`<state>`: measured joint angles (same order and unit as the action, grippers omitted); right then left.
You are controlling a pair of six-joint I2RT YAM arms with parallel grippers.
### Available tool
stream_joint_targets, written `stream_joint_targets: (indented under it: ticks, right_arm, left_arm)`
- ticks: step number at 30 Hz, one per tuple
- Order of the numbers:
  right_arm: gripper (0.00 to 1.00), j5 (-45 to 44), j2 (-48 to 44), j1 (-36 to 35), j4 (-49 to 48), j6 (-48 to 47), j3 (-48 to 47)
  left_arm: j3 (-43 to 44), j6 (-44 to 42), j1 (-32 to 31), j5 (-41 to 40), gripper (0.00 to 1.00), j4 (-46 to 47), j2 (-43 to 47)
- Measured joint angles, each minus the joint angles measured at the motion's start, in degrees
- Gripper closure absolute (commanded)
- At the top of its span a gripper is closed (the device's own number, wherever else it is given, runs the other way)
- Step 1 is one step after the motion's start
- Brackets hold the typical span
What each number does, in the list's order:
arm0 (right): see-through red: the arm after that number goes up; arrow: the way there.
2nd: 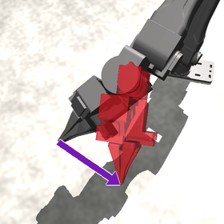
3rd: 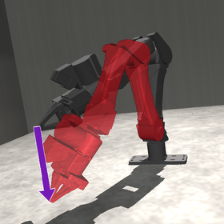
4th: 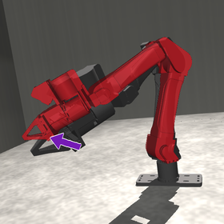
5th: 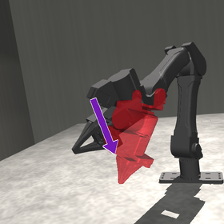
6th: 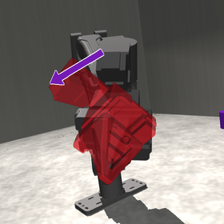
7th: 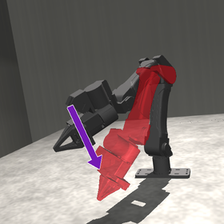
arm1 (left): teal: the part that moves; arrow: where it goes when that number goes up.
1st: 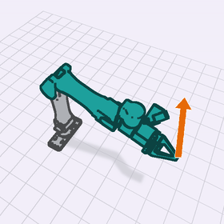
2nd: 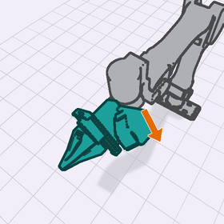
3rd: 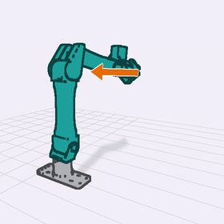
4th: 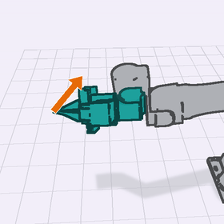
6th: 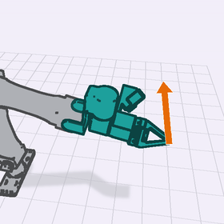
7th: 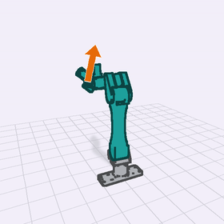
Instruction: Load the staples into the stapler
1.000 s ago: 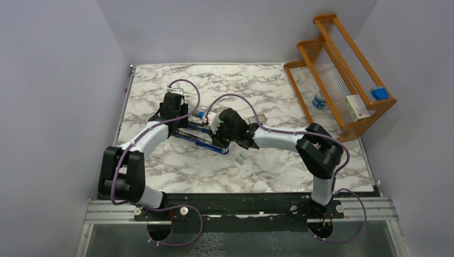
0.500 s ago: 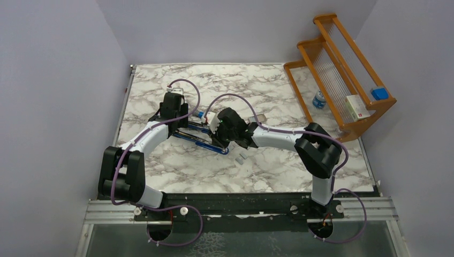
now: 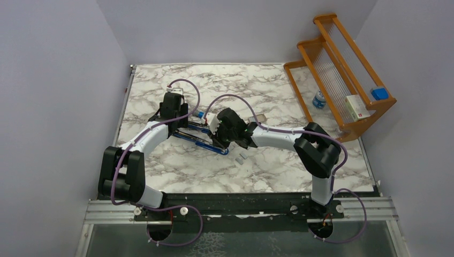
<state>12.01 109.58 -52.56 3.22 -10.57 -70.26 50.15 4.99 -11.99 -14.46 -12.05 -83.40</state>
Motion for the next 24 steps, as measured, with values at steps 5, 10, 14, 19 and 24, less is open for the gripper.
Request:
stream_joint_targets:
  ticks: [5, 10, 14, 19, 24]
  right_arm:
    - [0.99, -0.02, 0.0, 0.0, 0.59, -0.11, -0.33]
    - [0.99, 0.0, -0.2, 0.0, 0.59, -0.66, -0.33]
    - [0.99, 0.2, -0.94, 0.0, 0.24, -1.38, -0.15]
    - [0.99, 1.11, -2.14, 0.0, -0.63, -1.97, 0.07]
    - [0.99, 1.38, -2.19, 0.0, -0.48, -2.43, 0.07]
  left_arm:
    - [0.0, -0.02, 0.04, 0.0, 0.34, 0.0, 0.0]
    - [0.0, -0.04, 0.04, 0.04, 0.34, 0.0, 0.0]
    - [0.0, -0.09, 0.04, 0.07, 0.34, 0.0, 0.0]
    - [0.0, -0.11, 0.04, 0.09, 0.34, 0.02, 0.0]
    - [0.0, -0.11, 0.04, 0.11, 0.34, 0.0, 0.0]
